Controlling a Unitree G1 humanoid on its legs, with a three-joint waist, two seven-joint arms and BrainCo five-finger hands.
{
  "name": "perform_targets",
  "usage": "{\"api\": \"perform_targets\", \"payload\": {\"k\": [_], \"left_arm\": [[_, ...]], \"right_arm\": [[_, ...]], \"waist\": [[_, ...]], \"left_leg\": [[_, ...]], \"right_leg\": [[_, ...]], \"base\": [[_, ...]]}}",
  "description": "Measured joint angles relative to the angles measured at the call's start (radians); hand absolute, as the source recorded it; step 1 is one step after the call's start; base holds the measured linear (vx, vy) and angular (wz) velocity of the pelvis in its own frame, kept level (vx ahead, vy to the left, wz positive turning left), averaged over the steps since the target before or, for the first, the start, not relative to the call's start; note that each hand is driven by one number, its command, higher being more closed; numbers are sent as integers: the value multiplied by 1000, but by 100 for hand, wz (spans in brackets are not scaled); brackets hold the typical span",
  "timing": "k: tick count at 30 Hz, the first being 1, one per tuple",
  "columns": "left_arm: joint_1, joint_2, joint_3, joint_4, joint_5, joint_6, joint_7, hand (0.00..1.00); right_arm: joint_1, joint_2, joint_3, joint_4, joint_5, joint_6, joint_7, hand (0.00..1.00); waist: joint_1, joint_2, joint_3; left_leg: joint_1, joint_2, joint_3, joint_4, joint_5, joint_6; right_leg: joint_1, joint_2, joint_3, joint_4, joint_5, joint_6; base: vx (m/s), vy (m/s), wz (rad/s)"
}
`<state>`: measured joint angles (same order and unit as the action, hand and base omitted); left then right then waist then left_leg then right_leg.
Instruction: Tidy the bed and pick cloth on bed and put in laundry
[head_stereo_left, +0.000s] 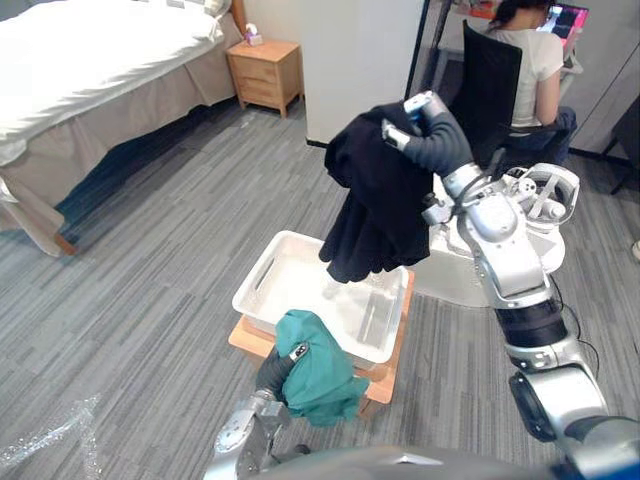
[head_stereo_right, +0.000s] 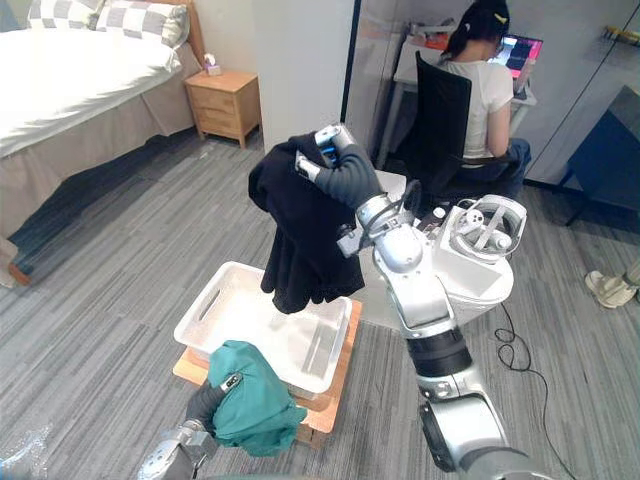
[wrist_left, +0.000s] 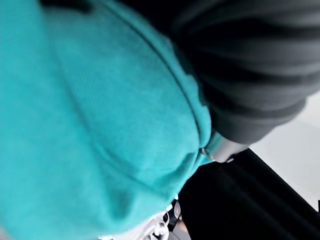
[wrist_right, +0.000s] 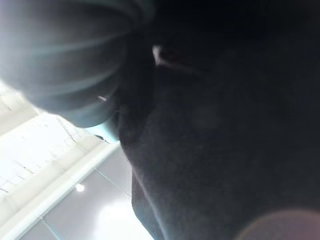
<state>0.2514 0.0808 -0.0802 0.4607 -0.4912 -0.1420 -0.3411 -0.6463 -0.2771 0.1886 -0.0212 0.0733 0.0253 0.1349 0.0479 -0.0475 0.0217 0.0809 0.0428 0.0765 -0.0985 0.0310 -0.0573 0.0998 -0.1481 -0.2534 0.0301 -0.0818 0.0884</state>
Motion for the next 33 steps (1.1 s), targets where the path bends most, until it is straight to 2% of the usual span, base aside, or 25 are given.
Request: {"api": "perform_targets", "payload": {"k": [5, 8, 14, 20, 22, 25, 26, 27, 29, 33], "left_arm": [[-2, 9, -35, 0, -1, 27, 26, 100], [-7, 7, -38, 6, 0, 51, 43, 100], [-46, 11, -38, 10, 0, 84, 84, 100], [-108, 23, -38, 18, 0, 95, 123, 100], [-180, 40, -35, 18, -1, 93, 142, 100], [-275, 56, -27, 18, -16, 84, 155, 100], [-322, 62, -16, 18, -31, 70, 160, 100], [-334, 65, -14, 18, -33, 66, 164, 100], [-380, 69, 5, 26, -35, 53, 175, 100], [-432, 87, 3, 43, -29, 44, 189, 100]], "right_arm": [[-34, 9, 62, 80, 3, 24, -26, 100], [-34, 58, 83, 143, 4, 36, -41, 100], [-5, 125, 172, 222, 0, 58, -101, 100], [29, 217, 225, 424, -13, 67, -170, 100], [1, 236, 225, 489, -34, 64, -208, 100], [-85, 240, 222, 578, -50, 54, -245, 100], [-146, 237, 210, 621, -50, 48, -273, 100], [-163, 237, 204, 633, -50, 41, -278, 100], [-225, 230, 160, 681, -43, 14, -311, 100], [-302, 198, 109, 758, -35, -11, -341, 100]], "waist": [[5, 15, -11], [10, 22, -16], [15, 22, -15], [26, 17, -1], [48, 15, 54], [53, 10, 131], [58, 4, 182], [58, 4, 197], [61, -9, 255], [73, -15, 298]], "left_leg": [[-17, 20, -8, -5, 17, -9], [-26, 36, -9, -6, 21, -10], [-68, 54, -8, -6, 42, -15], [-114, 52, -32, -6, 64, -15], [-159, 61, -33, -6, 70, -16], [-229, 74, -27, -6, 94, -10], [-266, 80, -25, -5, 109, -7], [-276, 80, -25, -5, 116, -8], [-309, 80, -27, -5, 145, -14], [-348, 76, -22, 0, 173, -26]], "right_leg": [[9, 18, -26, -23, 13, -18], [7, 34, -33, -34, 23, -28], [-16, 53, -50, -65, 53, -38], [-48, 55, -63, -62, 60, -39], [-94, 64, -63, -58, 75, -49], [-160, 76, -67, -58, 95, -57], [-196, 81, -72, -56, 104, -60], [-203, 82, -75, -56, 107, -60], [-236, 82, -84, -49, 111, -62], [-269, 79, -93, -46, 111, -62]], "base": [[-74, -35, 14], [-99, -56, 4], [-61, -39, 4], [-26, -8, 12], [-80, -15, 0], [-115, -21, 6], [-79, -19, 8], [-63, -17, 10], [-20, 0, 10], [39, 8, 10]]}}
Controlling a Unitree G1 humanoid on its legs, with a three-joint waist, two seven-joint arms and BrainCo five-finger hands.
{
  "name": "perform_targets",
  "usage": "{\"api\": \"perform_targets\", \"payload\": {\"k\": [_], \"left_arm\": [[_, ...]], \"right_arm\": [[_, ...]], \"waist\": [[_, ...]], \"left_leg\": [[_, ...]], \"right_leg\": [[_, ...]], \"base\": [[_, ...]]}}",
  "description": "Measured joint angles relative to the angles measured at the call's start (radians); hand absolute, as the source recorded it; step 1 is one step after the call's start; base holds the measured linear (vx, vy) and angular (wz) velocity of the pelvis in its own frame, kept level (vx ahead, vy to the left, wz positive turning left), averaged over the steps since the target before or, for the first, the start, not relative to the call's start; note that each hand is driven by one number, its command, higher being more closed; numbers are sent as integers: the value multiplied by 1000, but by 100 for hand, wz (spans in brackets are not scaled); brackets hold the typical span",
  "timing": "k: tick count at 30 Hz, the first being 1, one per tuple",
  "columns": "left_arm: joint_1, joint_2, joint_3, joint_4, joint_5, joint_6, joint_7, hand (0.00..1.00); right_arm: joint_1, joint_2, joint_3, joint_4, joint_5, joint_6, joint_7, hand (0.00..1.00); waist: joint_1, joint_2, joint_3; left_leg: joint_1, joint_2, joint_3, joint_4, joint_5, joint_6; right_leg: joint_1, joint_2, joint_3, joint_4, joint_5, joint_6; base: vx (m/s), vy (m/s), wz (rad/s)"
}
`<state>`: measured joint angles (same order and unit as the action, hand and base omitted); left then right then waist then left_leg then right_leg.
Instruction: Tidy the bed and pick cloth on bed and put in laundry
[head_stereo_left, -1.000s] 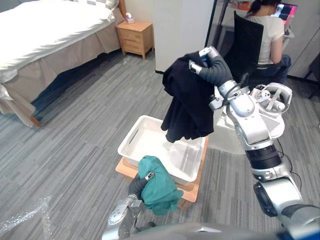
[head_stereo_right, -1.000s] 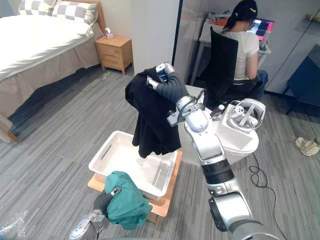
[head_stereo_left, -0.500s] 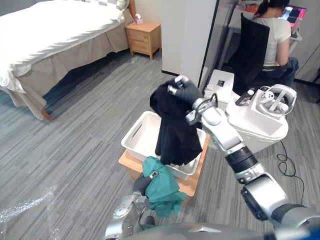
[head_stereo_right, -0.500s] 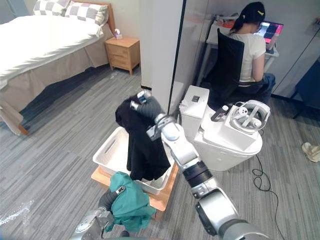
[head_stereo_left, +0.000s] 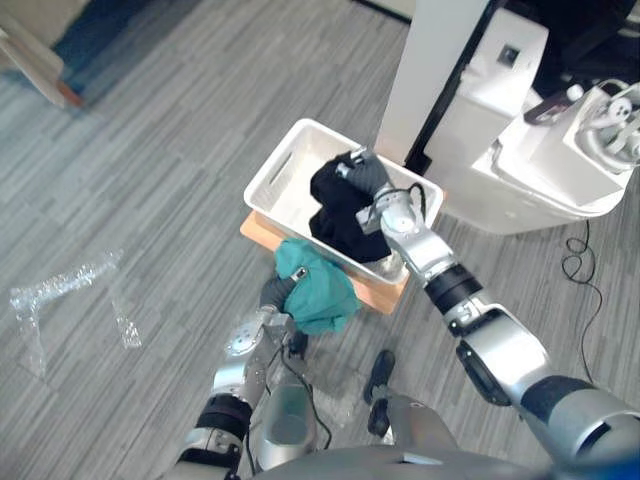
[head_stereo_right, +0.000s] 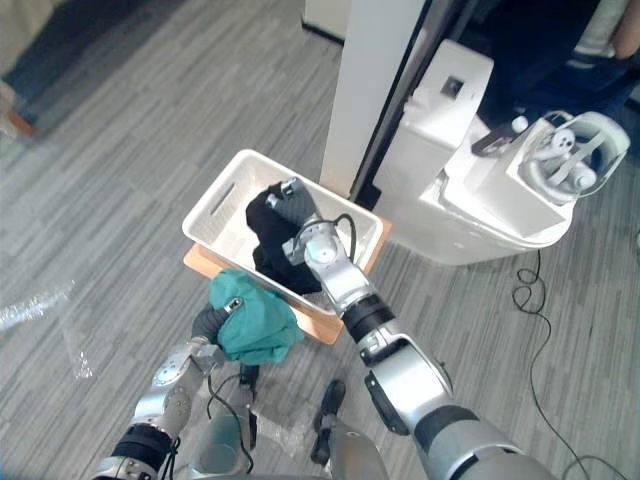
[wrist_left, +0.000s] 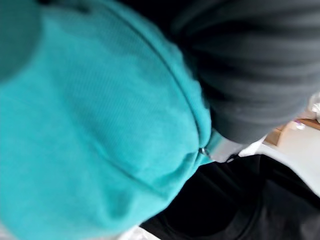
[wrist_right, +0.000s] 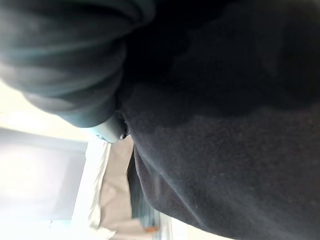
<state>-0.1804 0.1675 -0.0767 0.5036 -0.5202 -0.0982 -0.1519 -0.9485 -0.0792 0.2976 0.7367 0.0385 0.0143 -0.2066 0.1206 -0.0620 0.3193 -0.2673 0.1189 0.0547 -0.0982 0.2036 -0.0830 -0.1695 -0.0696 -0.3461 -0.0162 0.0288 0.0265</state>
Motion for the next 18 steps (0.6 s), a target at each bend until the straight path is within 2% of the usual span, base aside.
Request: {"api": "perform_targets", "payload": {"k": [3, 6, 7, 10, 18], "left_arm": [[-43, 2, 0, 11, 1, -16, 6, 100], [-76, 3, -1, 47, 2, -31, 6, 100], [-81, 2, 0, 58, 2, -43, 6, 100], [-96, -2, -3, 78, 3, -65, 6, 100], [-117, 13, -3, 120, 1, -74, 6, 100]], "right_arm": [[-48, -21, -15, 37, 38, -11, -16, 100], [-47, -20, -13, 60, 56, -29, -23, 100], [-47, -22, -13, 80, 56, -32, -26, 0], [-31, -30, -10, 89, 54, -44, -39, 0], [78, -64, 7, 62, -22, -77, -43, 0]], "waist": [[10, -1, 30], [5, 7, 54], [5, 9, 57], [-4, 11, 68], [-27, 9, 67]], "left_leg": [[-26, 3, 23, 0, 9, 0], [-34, 4, 29, 0, 11, -3], [-38, 5, 34, -1, 11, -3], [-46, 8, 46, -5, 10, -3], [2, 18, 95, -6, -2, 3]], "right_leg": [[-25, 1, -1, 4, 0, 0], [-44, 1, 3, 23, -4, -6], [-53, 1, 6, 29, -5, -7], [-71, 1, 16, 44, -6, -8], [-50, -3, 52, 51, -6, -8]], "base": [[3, 9, 4], [-3, 8, -6], [-23, 6, -9], [-32, 7, -10], [13, 11, -15]]}}
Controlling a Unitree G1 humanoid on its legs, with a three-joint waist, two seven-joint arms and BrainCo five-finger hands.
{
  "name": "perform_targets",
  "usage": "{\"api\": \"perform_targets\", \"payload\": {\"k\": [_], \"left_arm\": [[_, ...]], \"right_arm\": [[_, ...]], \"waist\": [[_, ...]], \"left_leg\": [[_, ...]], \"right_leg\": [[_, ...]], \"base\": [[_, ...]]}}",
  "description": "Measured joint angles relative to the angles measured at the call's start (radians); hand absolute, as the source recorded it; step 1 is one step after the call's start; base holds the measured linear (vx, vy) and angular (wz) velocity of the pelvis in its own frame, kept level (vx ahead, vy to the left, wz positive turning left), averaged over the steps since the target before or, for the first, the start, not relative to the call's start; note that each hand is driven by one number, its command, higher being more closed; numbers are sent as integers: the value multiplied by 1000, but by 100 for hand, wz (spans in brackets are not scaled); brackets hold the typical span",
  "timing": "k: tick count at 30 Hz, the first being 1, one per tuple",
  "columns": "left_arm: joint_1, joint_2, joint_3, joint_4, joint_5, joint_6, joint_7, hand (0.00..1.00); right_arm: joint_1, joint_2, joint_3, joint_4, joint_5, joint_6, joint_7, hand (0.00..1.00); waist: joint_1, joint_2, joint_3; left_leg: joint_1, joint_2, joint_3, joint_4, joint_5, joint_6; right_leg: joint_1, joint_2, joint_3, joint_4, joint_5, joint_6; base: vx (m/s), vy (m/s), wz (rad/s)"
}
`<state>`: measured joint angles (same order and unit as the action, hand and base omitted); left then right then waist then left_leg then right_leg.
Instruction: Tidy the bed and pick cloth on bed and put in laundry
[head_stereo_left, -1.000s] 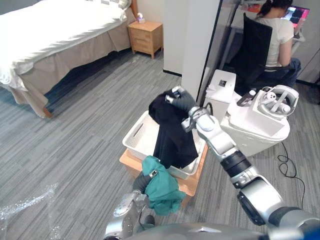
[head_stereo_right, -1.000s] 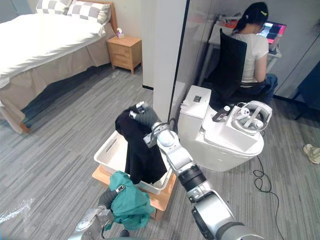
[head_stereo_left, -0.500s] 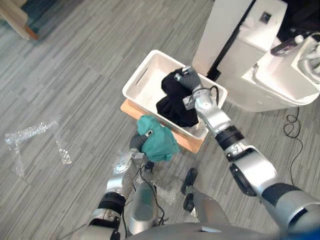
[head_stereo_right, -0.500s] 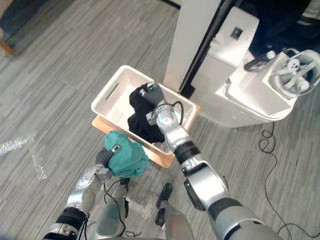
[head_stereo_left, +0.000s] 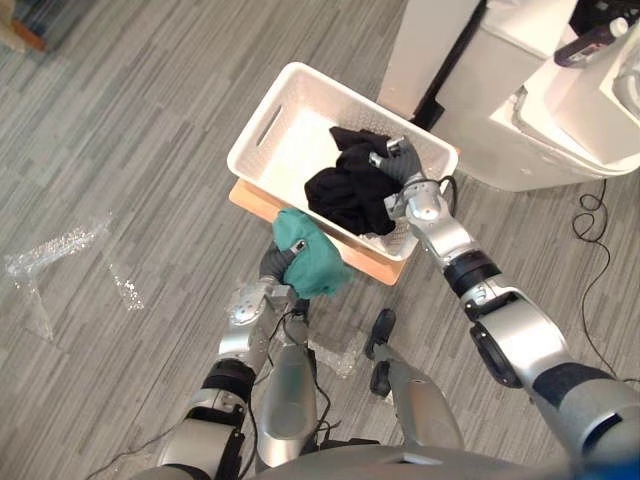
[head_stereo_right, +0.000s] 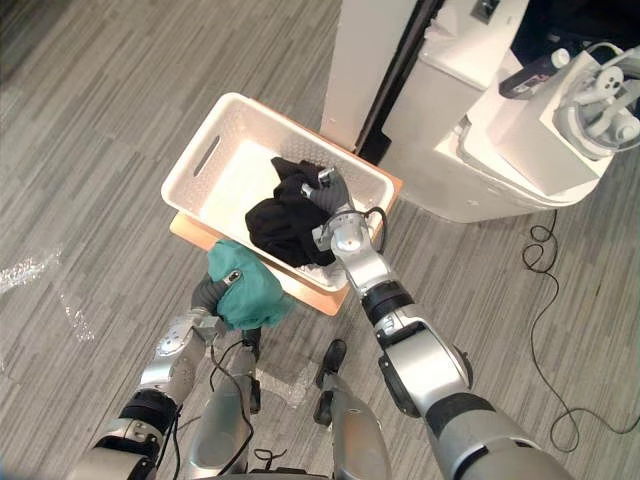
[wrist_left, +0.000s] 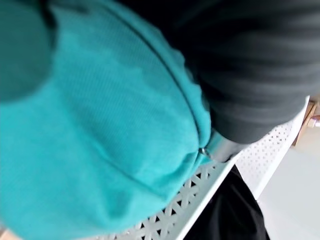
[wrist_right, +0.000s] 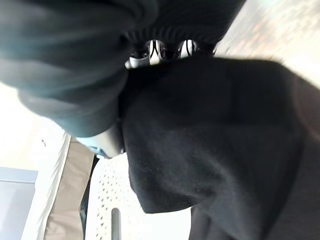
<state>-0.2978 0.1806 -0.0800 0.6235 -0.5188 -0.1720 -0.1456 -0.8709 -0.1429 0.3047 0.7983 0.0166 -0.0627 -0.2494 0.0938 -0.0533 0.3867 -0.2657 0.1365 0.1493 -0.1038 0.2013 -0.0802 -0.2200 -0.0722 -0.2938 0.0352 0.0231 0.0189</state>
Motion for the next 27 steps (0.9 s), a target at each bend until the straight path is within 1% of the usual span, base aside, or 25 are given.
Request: {"api": "perform_targets", "payload": {"k": [2, 3, 4, 6, 8, 10, 13, 16, 18, 20, 23, 25, 27], "left_arm": [[11, -1, -3, 1, 0, 0, 0, 100], [21, -1, -6, 3, 0, 0, 0, 100], [29, -1, -11, 10, 0, 0, 0, 100], [51, -2, -33, 34, 0, 3, 0, 100], [101, -17, -39, 42, 0, 9, 0, 100], [141, -23, -39, 49, 0, 10, 0, 100], [200, -24, -38, 54, 0, 10, -3, 100], [225, -24, -36, 90, 0, 10, -9, 100], [241, -24, -36, 97, -1, 10, -10, 100], [254, -25, -35, 115, -2, 10, -10, 100], [282, -23, -34, 122, -7, 10, -9, 100], [296, -24, -27, 162, -13, 8, -7, 100], [318, -25, -6, 187, -46, 8, -4, 100]], "right_arm": [[53, -4, 2, -48, -1, -5, 0, 0], [84, -5, 13, -80, -2, -6, 0, 0], [110, -7, 23, -110, -5, -6, 2, 0], [183, -3, 23, -178, -30, -7, 4, 0], [274, 8, 30, -230, -40, -6, 18, 0], [329, 17, 40, -234, -42, -6, 29, 0], [407, 17, 41, -235, -63, -6, 58, 0], [447, 19, 41, -235, -81, -7, 91, 0], [462, 22, 40, -234, -103, -7, 99, 0], [485, 24, 40, -233, -119, -7, 100, 0], [511, 25, 14, -209, -118, -6, 93, 0], [557, 24, -33, -165, -118, -7, 71, 0], [605, 18, -93, -112, -109, -15, 47, 0]], "waist": [[-7, 0, -3], [-20, -1, -6], [-25, 0, -13], [-28, -1, -51], [-42, -3, -118], [-49, -2, -165], [-50, 4, -219], [-55, 9, -242], [-57, 10, -243], [-60, 9, -257], [-76, 12, -263], [-78, 15, -275], [-78, 23, -289]], "left_leg": [[36, 1, 11, 0, -4, -3], [58, 2, 13, 0, -11, -3], [75, 3, 19, -1, -22, 1], [104, -6, 40, -1, -28, 0], [133, -9, 51, -1, -43, -1], [162, -12, 57, -1, -56, -2], [208, -15, 62, -2, -73, -6], [233, -16, 63, -2, -81, -6], [249, -17, 64, -2, -84, -7], [255, -18, 64, -2, -88, -9], [269, -20, 65, -2, -91, -11], [290, -21, 78, -2, -101, -11], [298, -21, 94, -2, -107, -11]], "right_leg": [[32, 1, 7, -4, 0, 0], [57, 2, 8, -10, -1, 0], [76, 3, 9, -19, -2, 1], [97, 2, 24, -31, -2, 4], [129, 0, 31, -48, -5, 9], [163, 0, 34, -66, -6, 11], [214, -2, 35, -83, -15, 19], [245, -2, 35, -95, -19, 24], [263, -2, 35, -100, -19, 24], [271, -2, 35, -105, -19, 25], [289, -3, 35, -111, -18, 26], [306, -4, 42, -121, -17, 27], [307, -4, 60, -124, -16, 29]], "base": [[40, 2, -9], [28, 1, -3], [41, 14, -14], [47, 25, -21], [86, 18, -11], [99, 9, -7], [83, 0, -3], [55, -5, 1], [38, -5, 0], [36, -6, 1], [12, -2, 0], [34, -2, -14], [35, 1, -22]]}}
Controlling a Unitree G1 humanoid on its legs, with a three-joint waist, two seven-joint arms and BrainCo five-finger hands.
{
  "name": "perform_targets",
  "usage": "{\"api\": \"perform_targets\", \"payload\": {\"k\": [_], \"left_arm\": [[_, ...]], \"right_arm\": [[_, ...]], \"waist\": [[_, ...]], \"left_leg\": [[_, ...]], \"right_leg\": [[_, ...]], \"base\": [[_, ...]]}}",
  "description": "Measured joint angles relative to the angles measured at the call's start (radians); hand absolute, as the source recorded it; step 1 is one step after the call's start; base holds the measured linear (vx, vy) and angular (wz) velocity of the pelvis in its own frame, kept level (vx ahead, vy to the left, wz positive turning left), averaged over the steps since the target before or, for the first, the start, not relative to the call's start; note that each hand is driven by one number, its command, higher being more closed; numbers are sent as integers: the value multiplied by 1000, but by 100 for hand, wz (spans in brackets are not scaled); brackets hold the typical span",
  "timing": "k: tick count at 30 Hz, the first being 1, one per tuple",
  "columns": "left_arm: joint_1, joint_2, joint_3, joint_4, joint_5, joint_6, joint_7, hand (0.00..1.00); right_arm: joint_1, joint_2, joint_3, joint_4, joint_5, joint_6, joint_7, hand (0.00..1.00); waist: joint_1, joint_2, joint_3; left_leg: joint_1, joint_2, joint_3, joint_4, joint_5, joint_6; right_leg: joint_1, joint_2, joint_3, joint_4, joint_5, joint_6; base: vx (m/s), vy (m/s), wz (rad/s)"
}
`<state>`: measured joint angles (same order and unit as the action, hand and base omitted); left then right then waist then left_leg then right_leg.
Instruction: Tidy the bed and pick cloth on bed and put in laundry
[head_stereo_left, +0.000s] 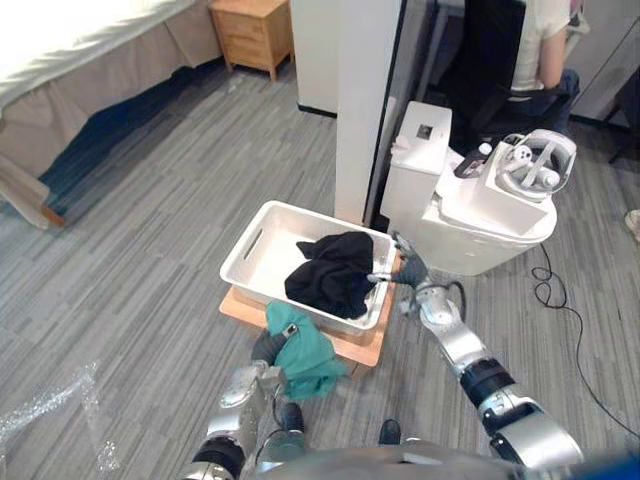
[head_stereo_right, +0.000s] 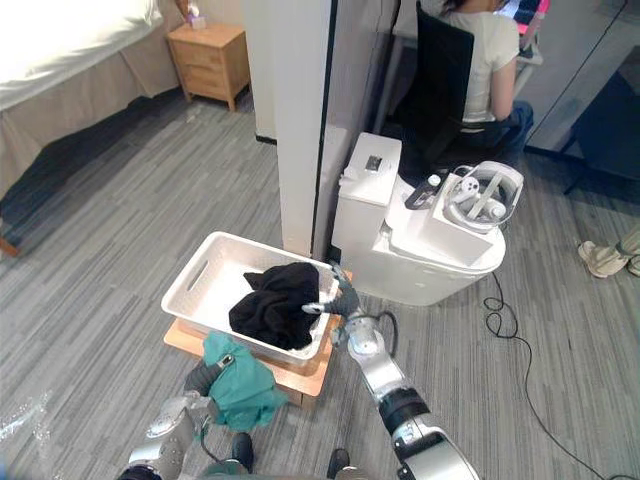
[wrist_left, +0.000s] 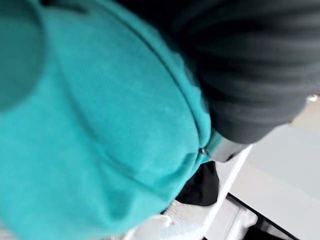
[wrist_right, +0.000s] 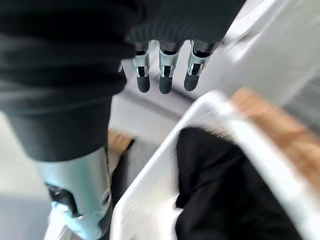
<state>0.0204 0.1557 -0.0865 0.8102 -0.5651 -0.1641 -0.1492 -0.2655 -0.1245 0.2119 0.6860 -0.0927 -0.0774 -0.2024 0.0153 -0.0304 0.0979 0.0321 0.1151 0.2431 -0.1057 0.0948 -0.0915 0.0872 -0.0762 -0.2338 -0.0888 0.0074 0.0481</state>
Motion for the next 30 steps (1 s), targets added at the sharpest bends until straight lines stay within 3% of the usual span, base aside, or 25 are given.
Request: {"api": "perform_targets", "payload": {"k": [3, 5, 9, 14, 19, 24, 30], "left_arm": [[22, -5, 64, 25, -65, -10, 13, 100], [32, -7, 117, 37, -120, -44, 53, 100], [34, -6, 189, 26, -123, -114, 123, 100], [31, 84, 307, -135, -82, -170, 270, 100], [-56, 199, 362, -240, 76, -206, 376, 100], [-185, 282, 360, -308, 88, -228, 344, 100], [-285, 288, 308, -326, 86, -241, 249, 100]], "right_arm": [[101, -17, -141, 103, 14, -40, -26, 0], [173, -25, -231, 177, 14, -62, -37, 0], [270, -39, -326, 246, 7, -83, -24, 0], [376, -44, -420, 285, 6, -95, 54, 0], [437, -40, -441, 292, 11, -101, 147, 0], [477, 0, -442, 292, 13, -104, 180, 0], [507, 42, -442, 291, 42, -128, 174, 0]], "waist": [[-13, 12, -5], [-24, 16, -6], [-33, 23, -10], [-44, 24, -14], [-51, 32, -48], [-57, 31, -50], [-84, 30, -68]], "left_leg": [[10, -2, 4, 0, -5, 0], [24, -2, 3, 0, -10, -2], [27, -2, 0, 0, -11, -2], [51, -4, -10, 0, -11, -2], [57, -10, 3, -1, -37, 9], [86, -8, 69, -1, -55, 13], [118, -14, 125, 0, -73, 8]], "right_leg": [[8, -2, 1, -1, -2, 2], [23, -2, 0, -2, -6, 3], [27, -3, -4, -1, -9, 3], [57, -5, -19, 1, -17, 6], [65, -14, -14, 6, -29, 15], [62, -21, 26, 24, -39, 20], [59, -30, 77, 34, -43, 24]], "base": [[18, -1, -5], [0, 0, 0], [0, -2, 1], [-2, -8, 8], [-3, 4, -1], [21, 29, -21], [93, 41, -28]]}}
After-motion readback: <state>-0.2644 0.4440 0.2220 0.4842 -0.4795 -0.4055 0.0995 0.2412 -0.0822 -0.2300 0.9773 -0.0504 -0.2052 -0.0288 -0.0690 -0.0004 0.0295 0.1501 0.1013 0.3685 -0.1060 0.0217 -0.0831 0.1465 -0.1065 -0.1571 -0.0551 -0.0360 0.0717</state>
